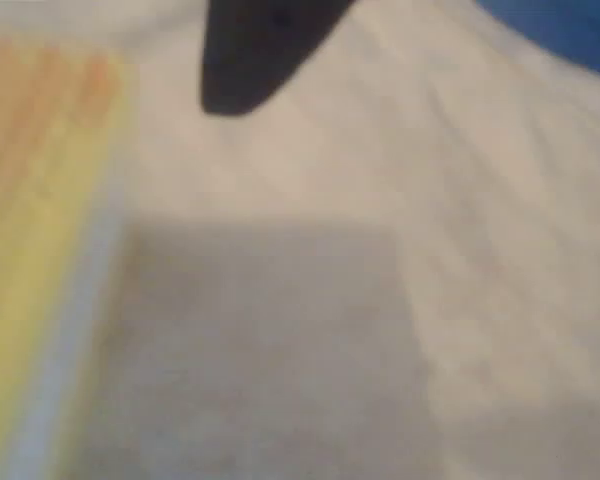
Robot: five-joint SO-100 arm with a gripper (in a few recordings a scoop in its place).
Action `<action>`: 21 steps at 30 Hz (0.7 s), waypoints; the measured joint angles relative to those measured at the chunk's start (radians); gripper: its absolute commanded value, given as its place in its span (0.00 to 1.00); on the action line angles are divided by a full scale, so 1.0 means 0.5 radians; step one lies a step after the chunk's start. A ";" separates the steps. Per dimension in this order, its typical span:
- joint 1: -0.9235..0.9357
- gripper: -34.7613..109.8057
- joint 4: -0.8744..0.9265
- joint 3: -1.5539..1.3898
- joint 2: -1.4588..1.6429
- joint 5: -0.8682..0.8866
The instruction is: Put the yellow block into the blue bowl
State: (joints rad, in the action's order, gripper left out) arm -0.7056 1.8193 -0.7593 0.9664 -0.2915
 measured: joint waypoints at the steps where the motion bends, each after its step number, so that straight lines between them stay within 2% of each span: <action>1: 0.000 0.42 0.000 0.000 -0.012 0.000; 13: -0.003 0.42 -0.003 0.000 -0.025 0.000; 21: -0.003 0.42 -0.003 0.025 -0.249 0.000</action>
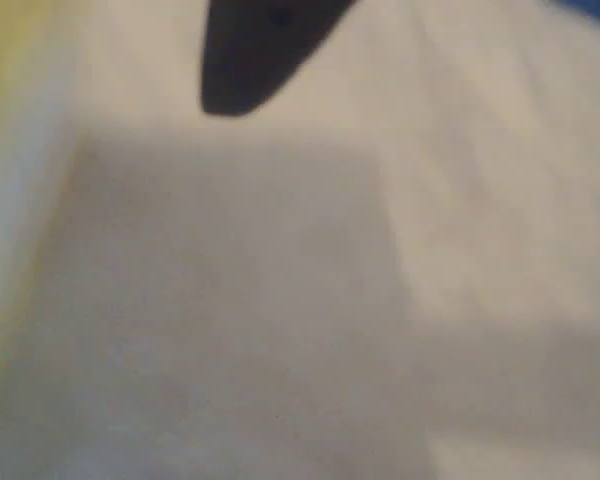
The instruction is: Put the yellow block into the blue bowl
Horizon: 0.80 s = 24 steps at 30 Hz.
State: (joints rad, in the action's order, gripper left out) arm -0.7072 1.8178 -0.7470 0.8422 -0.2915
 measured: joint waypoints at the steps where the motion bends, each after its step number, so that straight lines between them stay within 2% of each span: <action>1: 0.000 0.42 -0.003 0.000 -0.006 0.000; 16: -0.003 0.41 -0.147 0.003 -0.175 0.000; 19: -0.003 0.35 -0.160 0.003 -0.175 0.000; 22: -0.003 0.25 -0.160 0.006 -0.175 0.000; 24: -0.003 0.23 -0.160 0.006 -0.175 0.000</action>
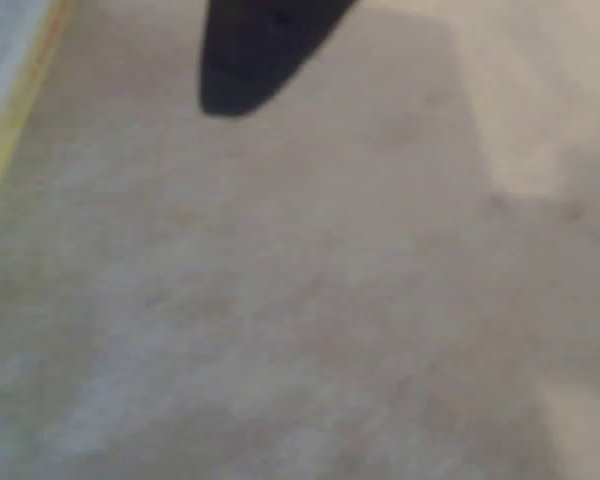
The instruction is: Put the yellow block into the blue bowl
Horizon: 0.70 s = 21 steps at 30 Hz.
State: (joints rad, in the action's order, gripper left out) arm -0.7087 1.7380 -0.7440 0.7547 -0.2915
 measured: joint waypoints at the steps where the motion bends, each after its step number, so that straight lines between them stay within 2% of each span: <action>1: 0.000 0.24 -0.003 0.000 0.000 0.003; 10: 0.034 0.24 0.031 -0.003 0.083 0.003; 14: 0.089 0.24 0.166 -0.003 0.420 0.003; 21: 0.313 0.24 0.193 -0.095 0.994 0.003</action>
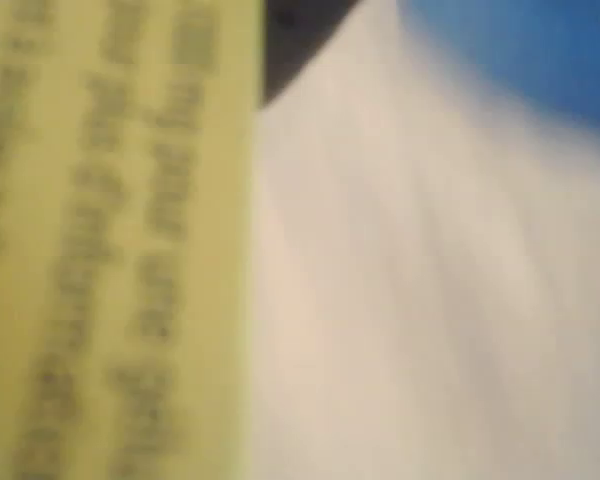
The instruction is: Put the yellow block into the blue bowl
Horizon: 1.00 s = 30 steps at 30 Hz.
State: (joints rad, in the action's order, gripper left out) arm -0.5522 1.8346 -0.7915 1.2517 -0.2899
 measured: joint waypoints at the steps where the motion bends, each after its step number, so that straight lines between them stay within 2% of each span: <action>1: 0.064 0.24 0.000 -0.049 0.046 0.000; 15: 1.230 0.24 0.000 -0.184 0.101 -0.037; 21: 1.494 0.24 -0.009 -0.184 0.101 -0.092; 30: 1.657 0.24 -0.307 -0.184 -0.144 -0.092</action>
State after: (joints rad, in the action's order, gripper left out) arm 0.2761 1.6812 -0.8836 1.1796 -0.3359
